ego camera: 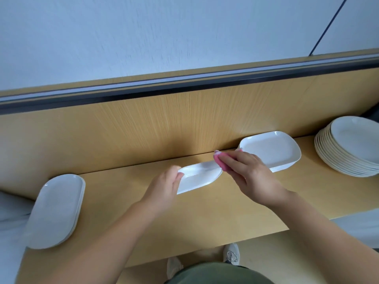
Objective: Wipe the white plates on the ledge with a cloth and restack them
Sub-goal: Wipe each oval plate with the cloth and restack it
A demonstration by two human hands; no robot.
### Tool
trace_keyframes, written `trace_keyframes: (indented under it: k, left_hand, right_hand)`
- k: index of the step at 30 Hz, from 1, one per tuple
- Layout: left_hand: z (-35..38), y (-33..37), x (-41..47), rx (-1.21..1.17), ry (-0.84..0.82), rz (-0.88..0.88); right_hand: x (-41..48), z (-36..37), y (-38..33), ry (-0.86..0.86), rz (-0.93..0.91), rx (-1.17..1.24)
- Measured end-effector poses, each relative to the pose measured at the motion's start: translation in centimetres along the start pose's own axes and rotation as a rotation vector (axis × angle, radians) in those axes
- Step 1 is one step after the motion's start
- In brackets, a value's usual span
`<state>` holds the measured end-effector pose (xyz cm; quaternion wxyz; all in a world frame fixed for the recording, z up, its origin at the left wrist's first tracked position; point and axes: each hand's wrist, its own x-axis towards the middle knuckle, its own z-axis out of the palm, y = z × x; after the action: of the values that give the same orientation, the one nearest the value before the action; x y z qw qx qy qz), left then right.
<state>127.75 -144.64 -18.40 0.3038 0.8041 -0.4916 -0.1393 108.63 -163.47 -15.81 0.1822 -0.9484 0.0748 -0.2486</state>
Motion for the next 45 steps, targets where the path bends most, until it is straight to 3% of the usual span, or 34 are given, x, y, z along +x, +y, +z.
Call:
trace_keyframes:
  k: [13,22,28,31,34,37,45]
  left_hand:
    - [0.4,-0.6,0.1,-0.199,-0.005,-0.223]
    - [-0.7,-2.2,1.0,-0.161,-0.296,-0.437]
    - [-0.2,-2.0,0.4,-0.204,-0.232,-0.506]
    - [0.1,-2.3,0.2,-0.251,-0.234,-0.556]
    - [0.3,-2.5,0.0,-0.290,-0.235,-0.581]
    - [0.6,-2.5,0.0,-0.308,-0.235,-0.573]
    - [0.9,-2.5,0.2,-0.340,-0.206,-0.556]
  right_hand:
    - [1.4,0.6,0.1,-0.002,-0.073,-0.018]
    - [2.5,4.2,0.9,-0.196,-0.113,-0.030]
    - [4.7,8.6,0.1,-0.457,-0.216,-0.075]
    - [4.5,9.8,-0.1,-0.689,-0.134,-0.066]
    - [4.1,9.8,-0.8,-0.665,0.027,0.014]
    - [4.6,10.5,-1.8,-0.753,0.255,-0.057]
    - [4.3,11.5,-2.2,-0.735,0.038,-0.304]
